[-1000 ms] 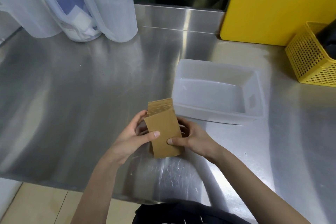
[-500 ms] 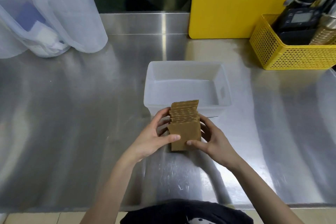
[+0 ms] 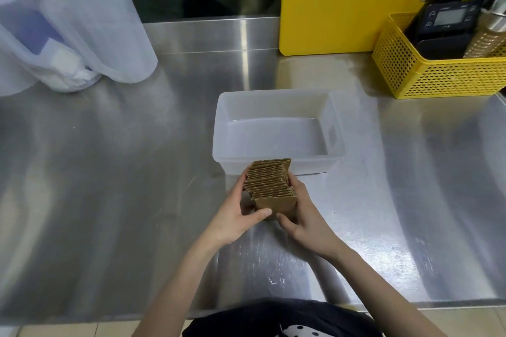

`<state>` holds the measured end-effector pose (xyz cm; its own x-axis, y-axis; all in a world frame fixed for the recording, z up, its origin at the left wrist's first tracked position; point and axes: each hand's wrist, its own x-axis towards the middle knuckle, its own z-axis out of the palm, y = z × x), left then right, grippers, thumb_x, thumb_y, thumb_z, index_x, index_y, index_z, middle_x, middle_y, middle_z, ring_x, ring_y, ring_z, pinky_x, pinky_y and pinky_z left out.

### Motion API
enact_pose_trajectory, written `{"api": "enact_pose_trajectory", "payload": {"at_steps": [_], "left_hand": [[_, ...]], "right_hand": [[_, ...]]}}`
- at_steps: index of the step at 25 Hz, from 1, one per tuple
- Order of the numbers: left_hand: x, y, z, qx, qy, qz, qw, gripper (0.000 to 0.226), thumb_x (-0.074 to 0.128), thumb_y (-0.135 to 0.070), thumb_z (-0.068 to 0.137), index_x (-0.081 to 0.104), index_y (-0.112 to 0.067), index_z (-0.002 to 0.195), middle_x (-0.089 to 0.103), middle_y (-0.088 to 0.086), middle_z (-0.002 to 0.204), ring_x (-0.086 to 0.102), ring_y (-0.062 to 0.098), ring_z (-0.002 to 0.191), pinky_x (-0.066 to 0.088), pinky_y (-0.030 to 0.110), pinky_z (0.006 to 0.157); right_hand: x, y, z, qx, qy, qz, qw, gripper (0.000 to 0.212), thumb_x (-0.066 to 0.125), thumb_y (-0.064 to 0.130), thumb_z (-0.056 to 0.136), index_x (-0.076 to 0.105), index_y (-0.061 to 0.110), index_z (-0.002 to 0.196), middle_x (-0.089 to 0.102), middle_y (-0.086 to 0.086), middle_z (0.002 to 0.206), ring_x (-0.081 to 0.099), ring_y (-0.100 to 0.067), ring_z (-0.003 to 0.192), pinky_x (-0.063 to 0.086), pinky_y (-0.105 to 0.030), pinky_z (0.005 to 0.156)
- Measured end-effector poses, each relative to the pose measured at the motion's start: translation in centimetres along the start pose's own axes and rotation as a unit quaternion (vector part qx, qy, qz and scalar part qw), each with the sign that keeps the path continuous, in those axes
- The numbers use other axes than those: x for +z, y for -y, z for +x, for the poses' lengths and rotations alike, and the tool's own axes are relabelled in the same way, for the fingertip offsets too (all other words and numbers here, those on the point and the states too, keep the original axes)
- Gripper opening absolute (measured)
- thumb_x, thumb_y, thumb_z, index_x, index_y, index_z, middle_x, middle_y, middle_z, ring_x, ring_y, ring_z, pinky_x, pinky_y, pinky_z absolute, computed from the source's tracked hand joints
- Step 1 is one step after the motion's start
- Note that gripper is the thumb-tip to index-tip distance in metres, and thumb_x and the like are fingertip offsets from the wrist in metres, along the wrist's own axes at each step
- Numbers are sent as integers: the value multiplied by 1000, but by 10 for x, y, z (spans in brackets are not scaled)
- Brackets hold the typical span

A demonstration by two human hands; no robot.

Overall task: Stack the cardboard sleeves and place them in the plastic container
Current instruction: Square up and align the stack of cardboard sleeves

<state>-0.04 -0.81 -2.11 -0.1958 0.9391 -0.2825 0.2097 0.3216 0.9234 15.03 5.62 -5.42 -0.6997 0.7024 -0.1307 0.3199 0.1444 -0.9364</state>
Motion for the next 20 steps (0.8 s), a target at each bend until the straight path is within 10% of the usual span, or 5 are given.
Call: {"api": "enact_pose_trajectory", "payload": {"at_steps": [7, 13, 20], "left_hand": [[15, 10, 5, 1, -2, 87, 996, 76, 59, -16, 82, 13, -14, 142, 13, 1, 153, 18, 17, 140, 15, 31, 118], [8, 10, 7, 20, -7, 36, 999, 82, 62, -16, 78, 11, -18, 142, 30, -4, 144, 29, 13, 136, 26, 40, 116], [0, 12, 7, -32, -16, -19, 999, 86, 69, -6, 73, 17, -21, 139, 50, -13, 116, 50, -6, 103, 40, -3, 78]], "right_hand": [[11, 3, 4, 2, -2, 15, 1000, 78, 47, 37, 74, -2, 39, 135, 17, 25, 140, 20, 17, 130, 18, -2, 107], [6, -6, 3, -21, -44, 7, 999, 79, 52, 33, 77, 15, 12, 144, 30, -5, 147, 29, -12, 137, 29, -43, 115], [3, -11, 7, -11, -27, -2, 1000, 77, 58, 33, 75, 22, 17, 142, 36, -3, 142, 34, -11, 134, 35, -46, 111]]}}
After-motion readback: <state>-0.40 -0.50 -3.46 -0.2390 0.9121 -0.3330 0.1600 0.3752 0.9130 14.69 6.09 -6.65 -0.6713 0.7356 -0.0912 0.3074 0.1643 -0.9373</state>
